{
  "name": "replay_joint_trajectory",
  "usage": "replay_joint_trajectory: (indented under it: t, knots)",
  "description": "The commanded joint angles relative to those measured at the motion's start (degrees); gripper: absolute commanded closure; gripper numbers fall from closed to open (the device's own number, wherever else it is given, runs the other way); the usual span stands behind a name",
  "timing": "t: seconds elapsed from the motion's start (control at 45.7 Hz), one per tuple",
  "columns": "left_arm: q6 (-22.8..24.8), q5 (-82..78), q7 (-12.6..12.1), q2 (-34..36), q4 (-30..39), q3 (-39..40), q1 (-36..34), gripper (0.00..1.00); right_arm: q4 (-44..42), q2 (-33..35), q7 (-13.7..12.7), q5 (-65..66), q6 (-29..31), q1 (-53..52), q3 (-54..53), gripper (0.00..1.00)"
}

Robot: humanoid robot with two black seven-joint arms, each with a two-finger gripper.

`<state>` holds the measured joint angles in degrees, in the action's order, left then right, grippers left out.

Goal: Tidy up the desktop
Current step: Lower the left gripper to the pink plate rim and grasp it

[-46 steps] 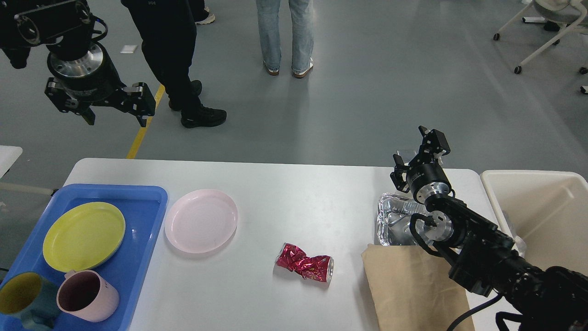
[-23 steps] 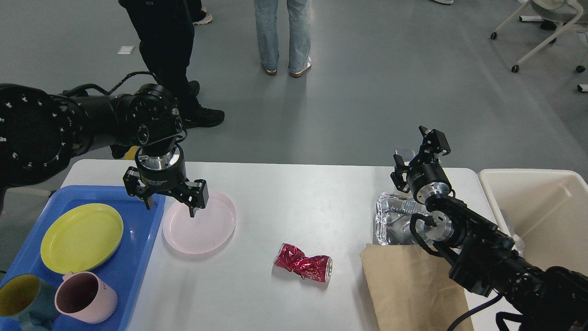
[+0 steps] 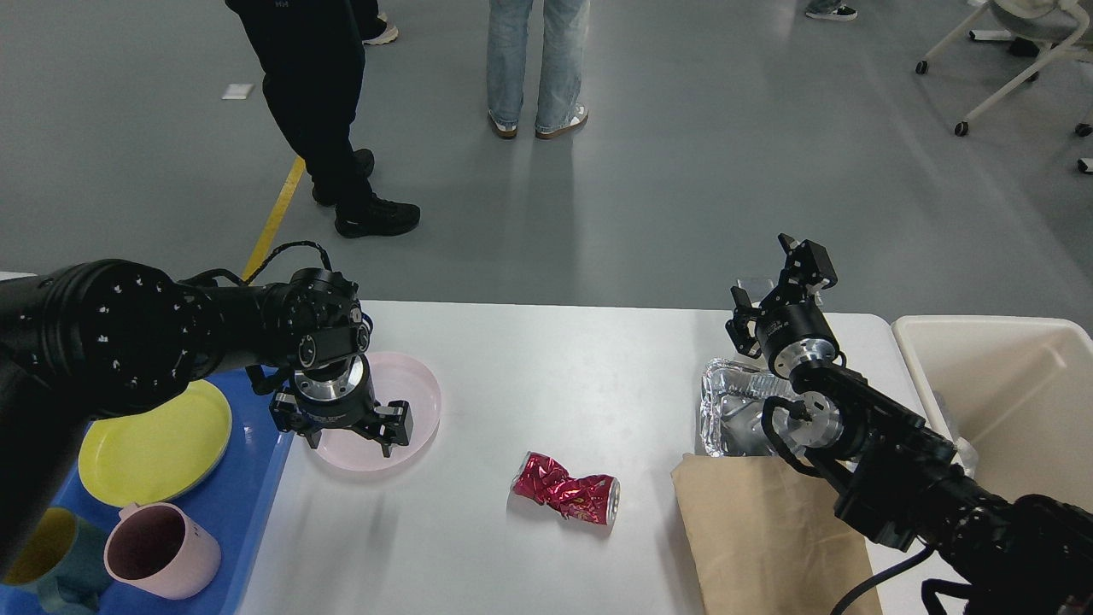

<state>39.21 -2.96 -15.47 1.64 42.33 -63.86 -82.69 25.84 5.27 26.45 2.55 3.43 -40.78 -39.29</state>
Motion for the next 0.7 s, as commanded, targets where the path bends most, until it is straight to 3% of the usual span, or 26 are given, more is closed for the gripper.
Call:
replay_joint_trajectory:
  t: [0.0,0.372,0.678]
  knots:
    - [-3.17,1.81,0.0,1.52,-0.05,1.72,2.18,0.15,0.0,0.0,0.0,0.0,0.0,0.0,0.0,0.0]
    - [-5.37,5.77,0.0,10.31,0.03,8.92,6.93,0.14,0.0,0.0,0.0,0.0,0.0,0.0,0.0,0.0]
    - [-14.86,5.86,0.0,12.95,-0.05,11.21,10.27,0.14,0.0,0.0,0.0,0.0,0.0,0.0,0.0,0.0]
